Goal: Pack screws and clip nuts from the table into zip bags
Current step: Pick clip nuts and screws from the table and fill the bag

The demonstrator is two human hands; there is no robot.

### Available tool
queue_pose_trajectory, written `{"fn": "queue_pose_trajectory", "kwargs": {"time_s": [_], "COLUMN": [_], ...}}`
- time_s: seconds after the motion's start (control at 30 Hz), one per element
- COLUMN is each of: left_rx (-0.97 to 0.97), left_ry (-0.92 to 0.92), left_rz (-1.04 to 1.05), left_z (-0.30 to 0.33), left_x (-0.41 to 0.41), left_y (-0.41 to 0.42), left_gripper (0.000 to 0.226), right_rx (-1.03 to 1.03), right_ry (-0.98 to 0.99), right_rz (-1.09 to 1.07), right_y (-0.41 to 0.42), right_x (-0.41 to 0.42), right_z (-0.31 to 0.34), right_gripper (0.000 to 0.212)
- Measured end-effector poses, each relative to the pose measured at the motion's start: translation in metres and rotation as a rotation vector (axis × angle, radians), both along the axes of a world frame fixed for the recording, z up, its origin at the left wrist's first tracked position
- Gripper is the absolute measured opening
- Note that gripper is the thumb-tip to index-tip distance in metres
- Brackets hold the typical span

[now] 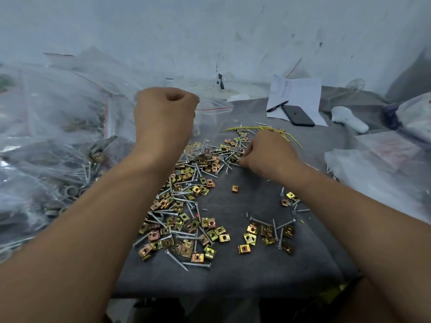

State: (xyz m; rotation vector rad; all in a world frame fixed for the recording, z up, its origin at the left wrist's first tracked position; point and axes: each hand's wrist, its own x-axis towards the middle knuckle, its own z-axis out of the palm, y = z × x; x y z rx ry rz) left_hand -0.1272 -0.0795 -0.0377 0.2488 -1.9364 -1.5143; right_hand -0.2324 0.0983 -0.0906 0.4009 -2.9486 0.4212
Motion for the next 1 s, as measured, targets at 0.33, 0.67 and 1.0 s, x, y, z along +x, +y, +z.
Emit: {"fn": "queue_pose_trajectory", "kwargs": {"time_s": [0.33,0.67,1.0], "left_rx": [-0.058,-0.284,-0.3], "left_ry": [-0.01,0.018,0.018], "left_rz": [-0.027,-0.17,-0.193], "left_z": [-0.002,0.002,0.002], "left_x": [-0.003,0.002,0.003], "left_y": [-0.001,0.016,0.014], "left_gripper": [0.023,0.022,0.023], "right_rx": [-0.69,-0.602,-0.362], "right_ry": [0.016,0.376,0.467], "right_rz": [0.371,0.536,0.534], "right_y": [0.039,0.022,0.015], "right_x": [0.019,0.048,0.046], "right_z": [0.041,0.056,0.057], "right_gripper": [0.011,0.006,0.013]}}
